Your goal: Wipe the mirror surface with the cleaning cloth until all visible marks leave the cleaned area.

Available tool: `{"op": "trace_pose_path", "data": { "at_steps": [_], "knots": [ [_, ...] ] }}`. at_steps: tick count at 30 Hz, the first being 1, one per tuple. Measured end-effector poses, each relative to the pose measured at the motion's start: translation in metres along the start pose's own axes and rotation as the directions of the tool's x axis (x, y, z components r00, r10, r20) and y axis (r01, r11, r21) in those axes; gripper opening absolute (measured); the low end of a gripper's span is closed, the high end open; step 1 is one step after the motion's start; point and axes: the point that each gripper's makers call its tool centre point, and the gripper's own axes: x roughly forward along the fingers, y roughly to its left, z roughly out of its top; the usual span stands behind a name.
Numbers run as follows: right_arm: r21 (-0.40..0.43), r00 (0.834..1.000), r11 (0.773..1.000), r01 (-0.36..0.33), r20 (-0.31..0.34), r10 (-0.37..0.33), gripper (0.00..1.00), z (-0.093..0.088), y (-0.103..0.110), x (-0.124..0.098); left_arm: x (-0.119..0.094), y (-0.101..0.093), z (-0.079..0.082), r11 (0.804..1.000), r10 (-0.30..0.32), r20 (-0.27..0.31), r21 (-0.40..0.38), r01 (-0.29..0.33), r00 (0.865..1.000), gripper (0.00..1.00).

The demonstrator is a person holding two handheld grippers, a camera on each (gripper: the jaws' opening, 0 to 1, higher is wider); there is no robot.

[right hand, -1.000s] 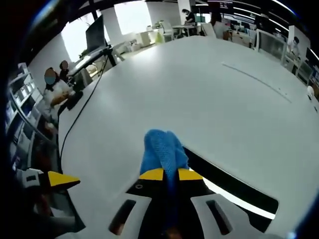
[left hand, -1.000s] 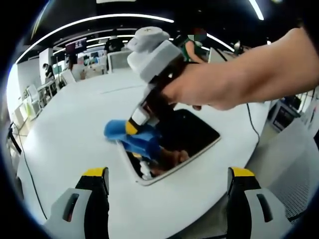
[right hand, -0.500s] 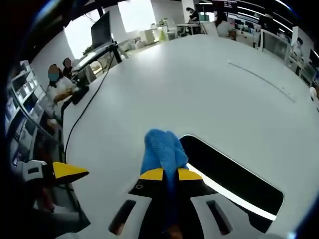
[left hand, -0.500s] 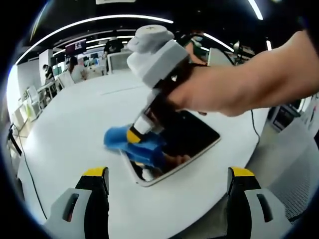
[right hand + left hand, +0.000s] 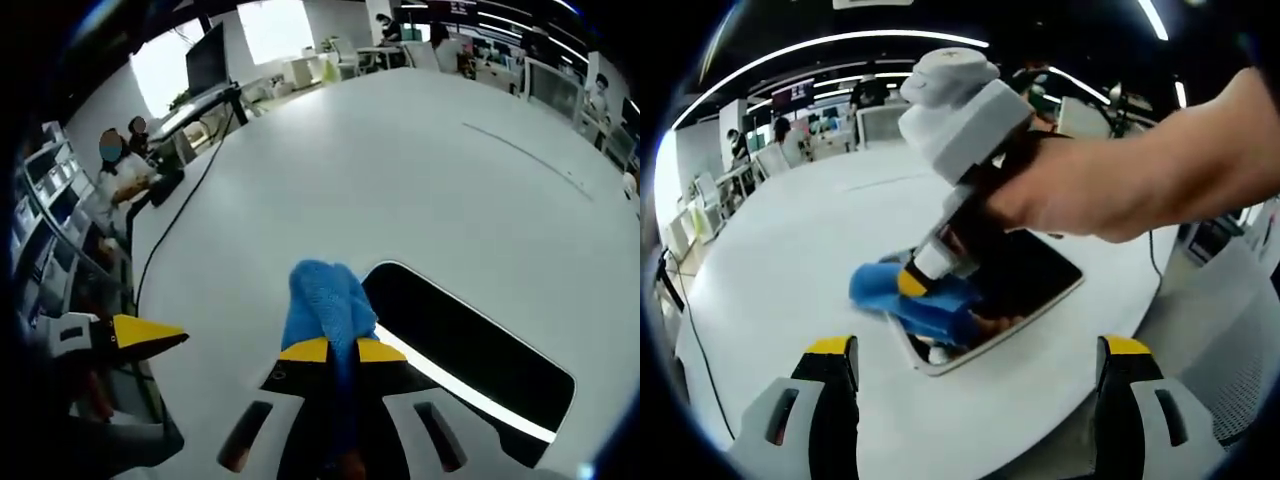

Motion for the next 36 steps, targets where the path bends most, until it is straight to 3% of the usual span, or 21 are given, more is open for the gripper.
{"op": "trace_pose_path", "data": {
  "at_steps": [21,36],
  "knots": [
    [-0.075,1.0,0.997,0.001,0.014,0.0,0.02,-0.001,-0.002,-0.001,0.0,0.002,-0.005,1.0,0.004,-0.013,-0.003,-0.004,1.0,1.0],
    [-0.059,1.0,0.998,0.005,0.021,-0.004,0.02,-0.014,-0.022,-0.014,0.0,0.002,-0.004,1.0,0.009,-0.015,0.0,-0.009,1.0,1.0]
  ]
}}
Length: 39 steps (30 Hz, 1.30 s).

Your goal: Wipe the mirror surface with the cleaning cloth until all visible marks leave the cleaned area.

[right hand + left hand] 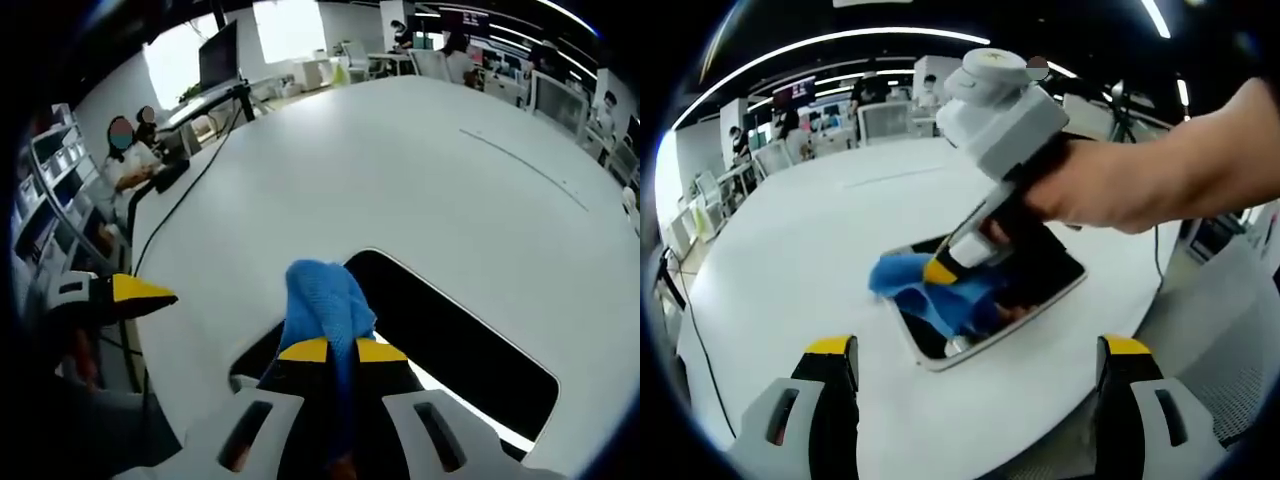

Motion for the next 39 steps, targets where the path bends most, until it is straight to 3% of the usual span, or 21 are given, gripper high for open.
{"op": "trace_pose_path", "data": {
  "at_steps": [39],
  "knots": [
    [0.052,1.0,0.999,0.001,0.018,-0.002,0.02,-0.057,-0.077,-0.05,-0.001,-0.002,-0.002,1.0,-0.001,-0.019,0.015,0.001,1.0,1.0]
  ]
}}
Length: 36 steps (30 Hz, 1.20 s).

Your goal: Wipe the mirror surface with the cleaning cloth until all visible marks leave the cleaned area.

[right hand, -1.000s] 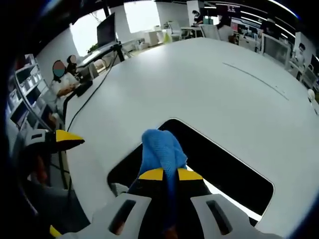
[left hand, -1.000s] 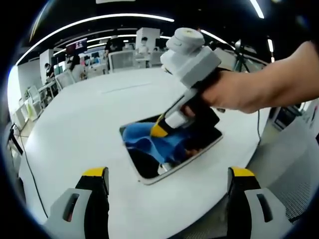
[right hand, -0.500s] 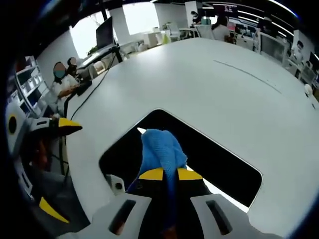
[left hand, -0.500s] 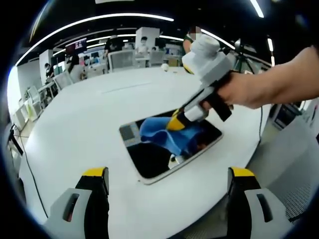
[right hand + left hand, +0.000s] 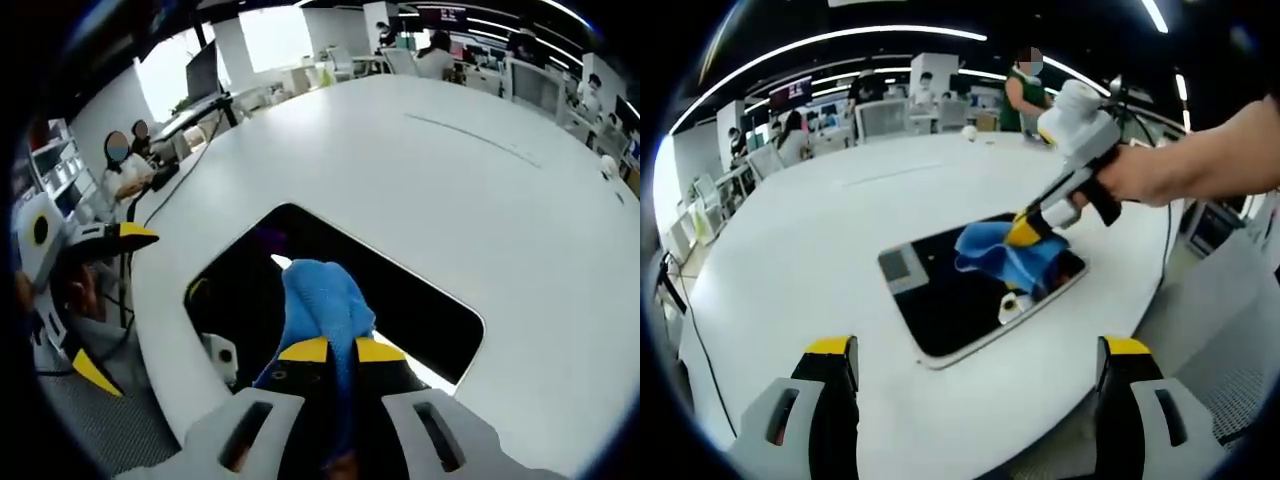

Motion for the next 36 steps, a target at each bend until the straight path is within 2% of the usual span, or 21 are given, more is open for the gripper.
{"op": "trace_pose_path", "data": {
  "at_steps": [6,18,24,36],
  "knots": [
    [0.011,1.0,1.0,-0.011,-0.011,0.011,0.02,-0.01,-0.015,-0.01,0.001,-0.001,0.0,1.0,-0.003,-0.004,0.007,0.003,1.0,1.0],
    [0.035,1.0,0.999,0.01,-0.024,-0.009,0.02,-0.024,-0.038,-0.025,0.001,-0.001,0.0,1.0,-0.003,-0.005,0.009,0.003,1.0,1.0],
    [0.019,0.999,0.999,0.026,-0.028,-0.026,0.02,-0.027,-0.044,-0.029,0.001,0.0,-0.001,1.0,0.001,-0.007,0.006,-0.001,1.0,1.0],
    [0.046,0.999,0.998,0.04,-0.026,-0.039,0.02,-0.03,-0.047,-0.03,0.001,0.002,0.0,1.0,0.007,-0.003,0.003,-0.007,1.0,1.0]
  ]
}}
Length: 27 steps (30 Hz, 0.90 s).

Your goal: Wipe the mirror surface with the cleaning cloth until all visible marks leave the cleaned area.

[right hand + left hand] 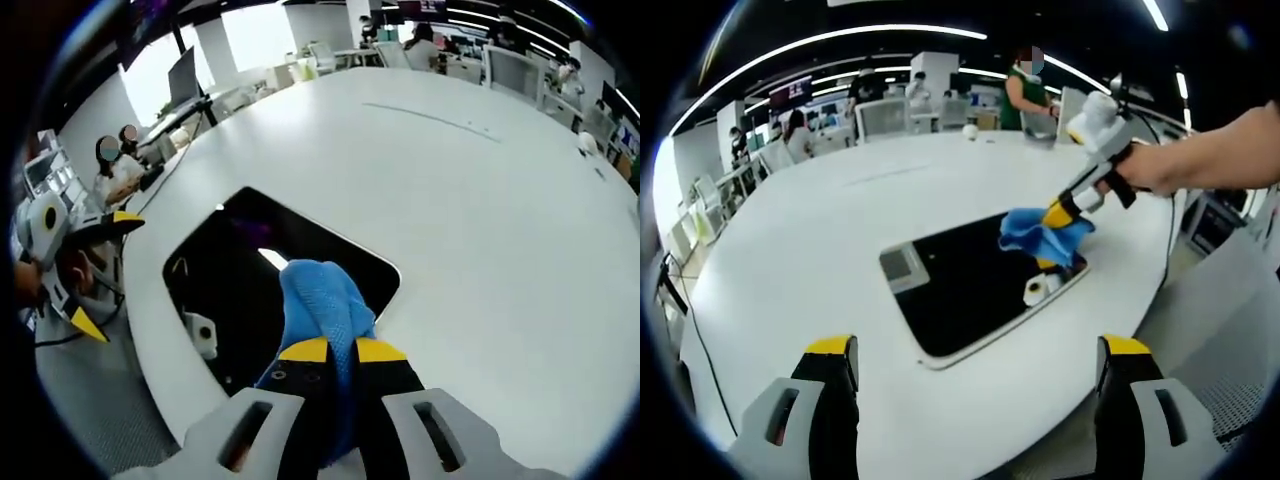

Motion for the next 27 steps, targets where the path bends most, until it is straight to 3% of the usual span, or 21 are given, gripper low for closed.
{"op": "trace_pose_path", "data": {
  "at_steps": [27],
  "knots": [
    [-0.003,0.998,0.998,0.062,0.01,-0.062,0.02,0.0002,0.0008,0.0003,-0.0003,0.0009,0.0016,1.0,0.004,0.009,0.001,-0.004,1.0,1.0]
  ]
}}
